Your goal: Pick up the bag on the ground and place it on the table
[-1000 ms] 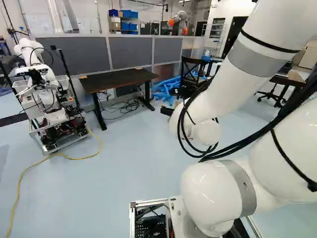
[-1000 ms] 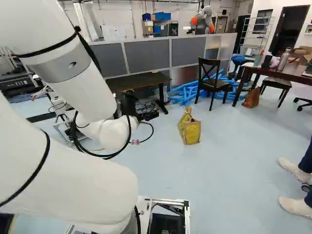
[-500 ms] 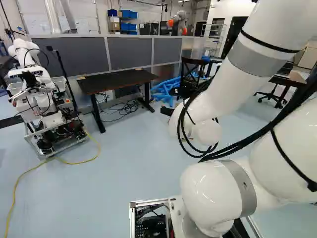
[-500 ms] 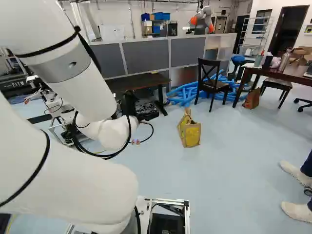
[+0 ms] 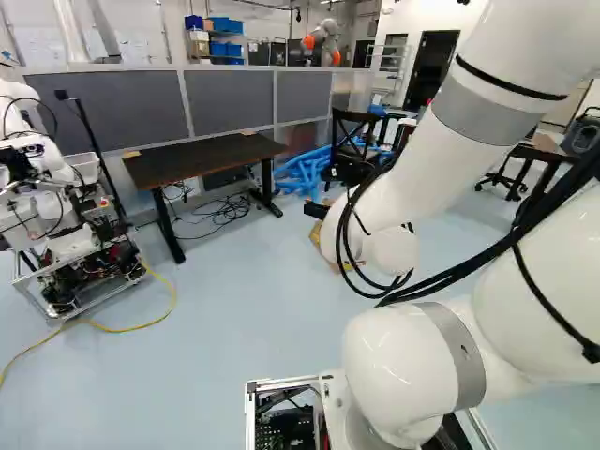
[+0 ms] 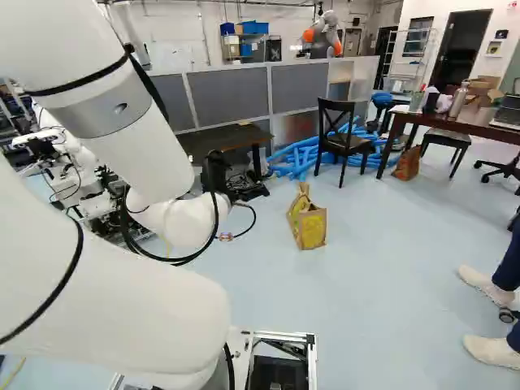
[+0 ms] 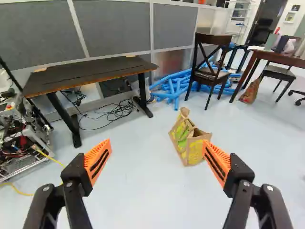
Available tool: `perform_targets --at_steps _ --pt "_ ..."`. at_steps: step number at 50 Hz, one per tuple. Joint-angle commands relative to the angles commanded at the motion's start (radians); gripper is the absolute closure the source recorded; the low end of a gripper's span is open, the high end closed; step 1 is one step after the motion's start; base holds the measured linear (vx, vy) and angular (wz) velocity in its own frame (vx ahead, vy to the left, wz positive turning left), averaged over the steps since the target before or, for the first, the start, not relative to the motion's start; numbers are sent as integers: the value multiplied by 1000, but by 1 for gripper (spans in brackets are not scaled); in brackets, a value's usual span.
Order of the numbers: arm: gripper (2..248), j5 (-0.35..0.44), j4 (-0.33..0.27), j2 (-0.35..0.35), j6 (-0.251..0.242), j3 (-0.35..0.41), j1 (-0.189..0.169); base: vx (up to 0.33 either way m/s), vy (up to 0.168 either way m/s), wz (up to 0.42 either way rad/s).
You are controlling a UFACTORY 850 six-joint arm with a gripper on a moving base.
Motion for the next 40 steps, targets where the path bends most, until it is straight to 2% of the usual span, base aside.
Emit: perform_targets --at_steps 24,40 --pt "3 0 0 0 0 0 0 148 -68 -276" --pt "3 0 0 0 0 0 0 155 -36 -22"
